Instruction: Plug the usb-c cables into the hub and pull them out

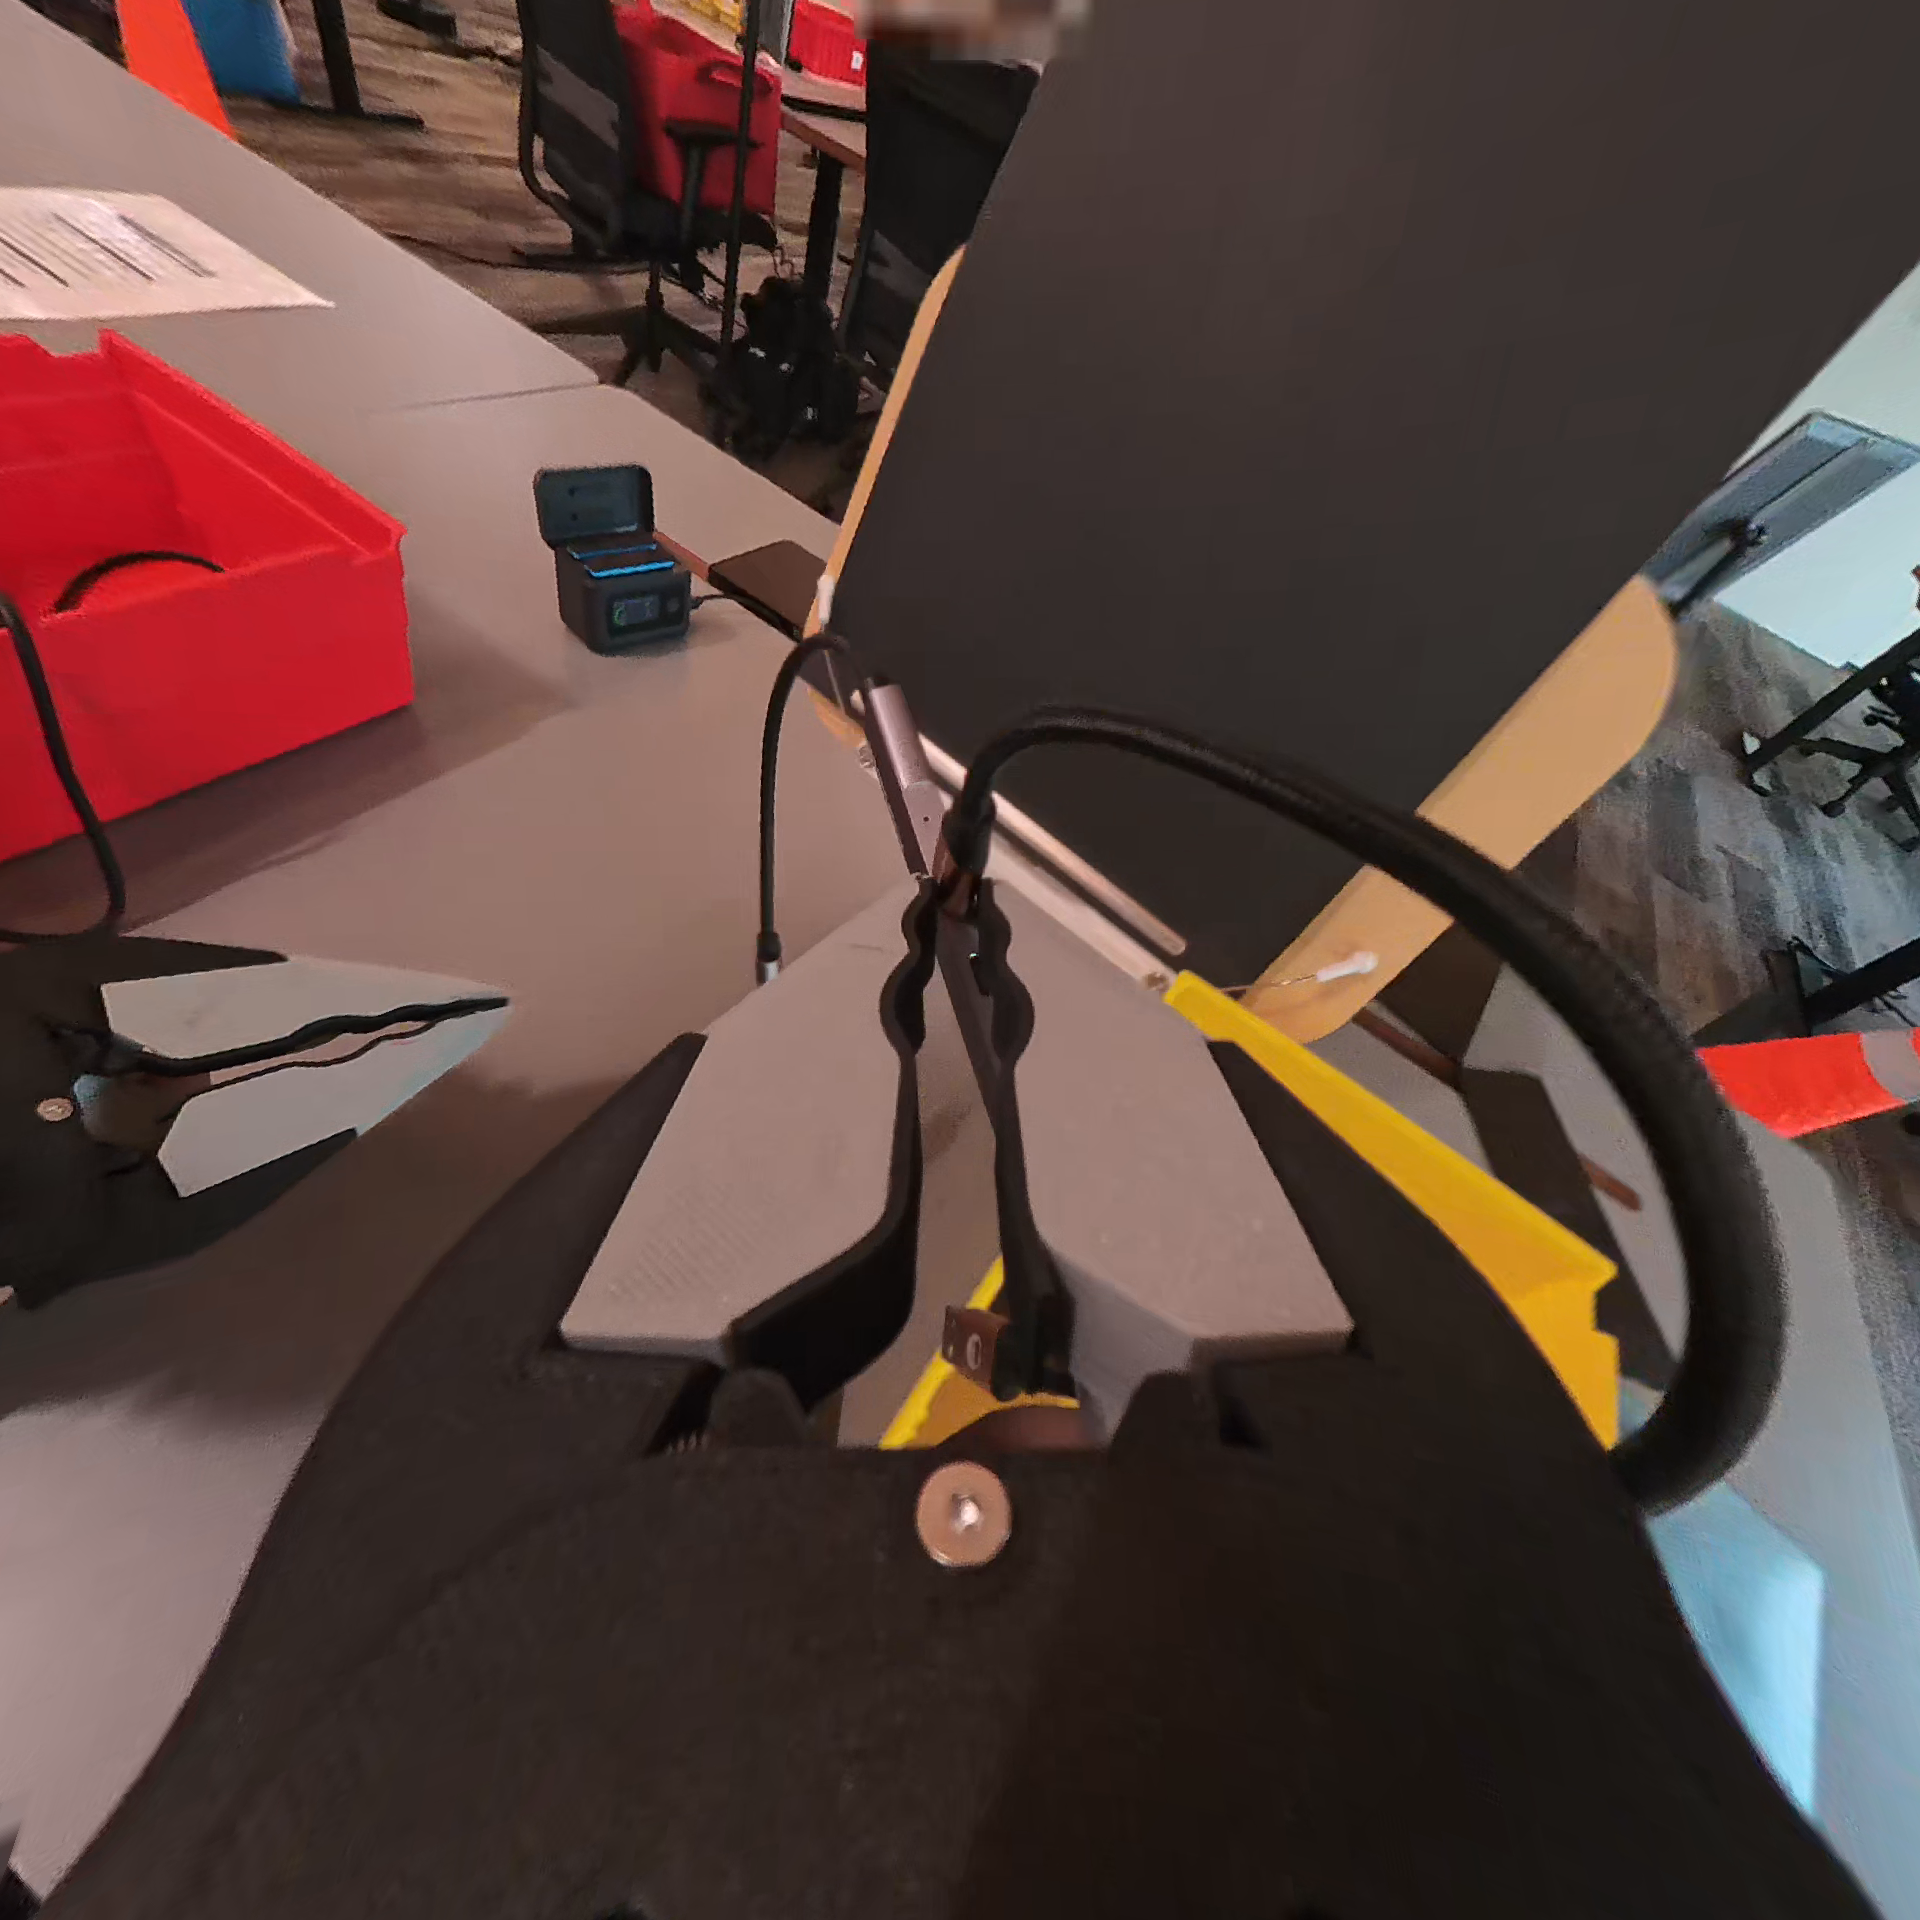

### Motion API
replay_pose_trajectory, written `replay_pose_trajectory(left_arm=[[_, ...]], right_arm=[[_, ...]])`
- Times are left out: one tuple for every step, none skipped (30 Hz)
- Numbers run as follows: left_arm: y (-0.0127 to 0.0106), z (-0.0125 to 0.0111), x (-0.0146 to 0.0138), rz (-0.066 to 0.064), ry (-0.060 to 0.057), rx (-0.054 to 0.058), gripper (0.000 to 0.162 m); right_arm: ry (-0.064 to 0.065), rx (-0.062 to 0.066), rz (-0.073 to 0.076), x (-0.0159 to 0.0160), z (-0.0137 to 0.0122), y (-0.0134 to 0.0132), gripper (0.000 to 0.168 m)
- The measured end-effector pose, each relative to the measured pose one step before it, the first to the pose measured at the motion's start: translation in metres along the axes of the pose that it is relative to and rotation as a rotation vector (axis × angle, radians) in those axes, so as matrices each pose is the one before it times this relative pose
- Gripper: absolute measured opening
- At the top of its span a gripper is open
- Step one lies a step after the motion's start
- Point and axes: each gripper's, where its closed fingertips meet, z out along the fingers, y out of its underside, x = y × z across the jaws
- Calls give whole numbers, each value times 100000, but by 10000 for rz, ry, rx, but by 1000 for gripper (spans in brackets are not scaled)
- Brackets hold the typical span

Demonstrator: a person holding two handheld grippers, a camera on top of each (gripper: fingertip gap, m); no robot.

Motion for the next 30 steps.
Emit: replay_pose_trajectory(left_arm=[[9, 11, 19, -24, 29, -5, 0], [20, 18, -25, -24, 2, -14, 0], [-1, 4, 29, -11, 30, -2, 0], [12, -1, 2, -6, 4, -7, 0], [-1, 9, 33, 8, 16, 3, 0], [-3, -9, 5, 11, -3, -2, 0], [-7, -1, 6, 13, -4, 7, 0], [-20, -14, 20, 10, 3, 11, 0], [-5, -10, -2, 3, -4, 4, 0], [-5, -4, 16, 0, 14, 6, 0], [6, 9, -7, -7, -4, -5, 0], [2, 6, 40, 5, 29, -4, 0], [21, 10, 10, 5, 3, -14, 0], [7, 12, 22, 12, 8, -6, 0], [-10, 1, 22, 12, 7, 1, 0], [7, 5, 22, 6, 8, -3, 0], [7, 4, 31, 3, 22, -7, 0], [23, 15, 3, 1, 2, -14, 0], [1, 8, 14, 9, 4, -8, 0], [10, 6, 26, 22, 1, -6, 0], [-16, -11, 20, 30, -13, 3, 0], [-5, -8, 17, 42, -21, 6, 0], [-13, -9, 28, 49, -24, 5, 0], [-13, -16, 34, 52, -16, 7, 0], [-13, -11, 20, 47, -23, 9, 0], [-23, -13, 32, 41, -14, 10, 0], [-7, -11, 17, 30, -10, 7, 0], [-6, -7, 13, 15, -5, 4, 0], [-1, 0, 10, 2, 8, 1, 0], [6, 2, 20, -7, 17, -2, 0]], right_arm=[[-36, -3, -92, 674, -428, -481, 4], [72, -51, -101, 828, -401, -332, 4], [149, -77, -127, 933, -362, -216, 4], [170, -105, -126, 992, -278, -93, 5], [175, -116, -88, 1023, -240, 7, 4], [95, -109, -71, 921, -186, 91, 5], [6, -67, -34, 776, -182, 88, 5], [13, -40, 21, 786, -184, 77, 5], [34, -30, 40, 804, -159, 115, 5], [41, -21, 55, 784, -145, 124, 5], [25, -11, 65, 715, -134, 134, 4], [-11, -4, 47, 579, -135, 173, 4], [26, -43, 70, 552, -109, 237, 4], [73, -88, 50, 535, -107, 313, 4], [120, -80, 15, 551, -114, 323, 4], [111, -54, -2, 483, -114, 291, 4], [59, -34, 0, 383, -89, 275, 5], [-10, -37, -12, 260, -71, 292, 5], [36, -20, 30, 318, -15, 261, 5], [69, -50, 48, 370, 20, 299, 5], [51, -45, 20, 347, 62, 281, 4], [36, -37, 15, 306, 89, 274, 4], [21, -31, 20, 278, 107, 248, 4], [21, -37, -1, 252, 117, 245, 4], [50, -42, -20, 286, 112, 244, 4], [63, -39, -28, 275, 117, 225, 4], [48, -38, -15, 251, 108, 220, 4], [29, -39, 16, 210, 118, 209, 4], [20, -24, 31, 181, 101, 186, 4], [0, -3, 16, 134, 109, 147, 4]])
